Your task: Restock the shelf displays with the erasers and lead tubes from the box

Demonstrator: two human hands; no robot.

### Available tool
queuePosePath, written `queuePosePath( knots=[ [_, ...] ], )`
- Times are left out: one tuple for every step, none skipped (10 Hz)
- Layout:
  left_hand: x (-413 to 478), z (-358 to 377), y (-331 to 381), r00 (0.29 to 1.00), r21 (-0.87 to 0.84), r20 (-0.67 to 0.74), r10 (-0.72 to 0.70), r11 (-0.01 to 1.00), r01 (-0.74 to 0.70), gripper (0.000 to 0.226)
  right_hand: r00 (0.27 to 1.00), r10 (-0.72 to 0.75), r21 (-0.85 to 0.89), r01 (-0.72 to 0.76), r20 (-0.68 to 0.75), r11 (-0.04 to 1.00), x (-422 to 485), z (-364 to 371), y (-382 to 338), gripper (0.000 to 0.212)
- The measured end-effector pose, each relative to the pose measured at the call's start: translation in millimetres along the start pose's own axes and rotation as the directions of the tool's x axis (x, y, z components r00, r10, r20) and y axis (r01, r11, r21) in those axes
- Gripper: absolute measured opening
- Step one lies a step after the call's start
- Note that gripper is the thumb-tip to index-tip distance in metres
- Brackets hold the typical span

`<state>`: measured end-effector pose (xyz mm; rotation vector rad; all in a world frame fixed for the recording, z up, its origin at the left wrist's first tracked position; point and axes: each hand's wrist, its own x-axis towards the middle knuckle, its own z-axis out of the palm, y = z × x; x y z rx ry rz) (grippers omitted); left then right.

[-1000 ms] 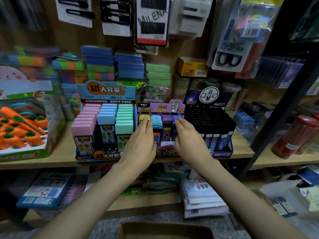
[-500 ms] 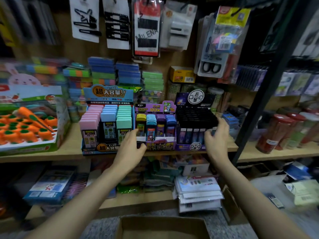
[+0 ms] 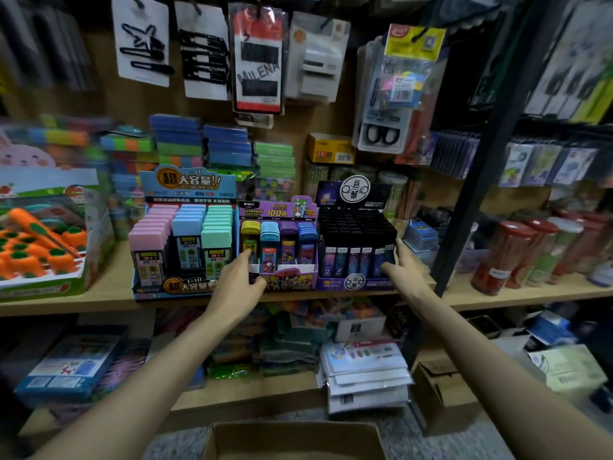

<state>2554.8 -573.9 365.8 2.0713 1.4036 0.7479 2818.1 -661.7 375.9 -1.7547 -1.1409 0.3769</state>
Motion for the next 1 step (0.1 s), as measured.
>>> queuePosePath(
  knots=[
    [-13.2, -13.4, 3.1, 0.997, 0.049, -0.031, 0.077, 0.996, -0.076, 0.06, 0.997, -0.072, -0.138, 0.067, -0.037, 0.988, -13.1, -13.0, -9.7, 0.056]
  ],
)
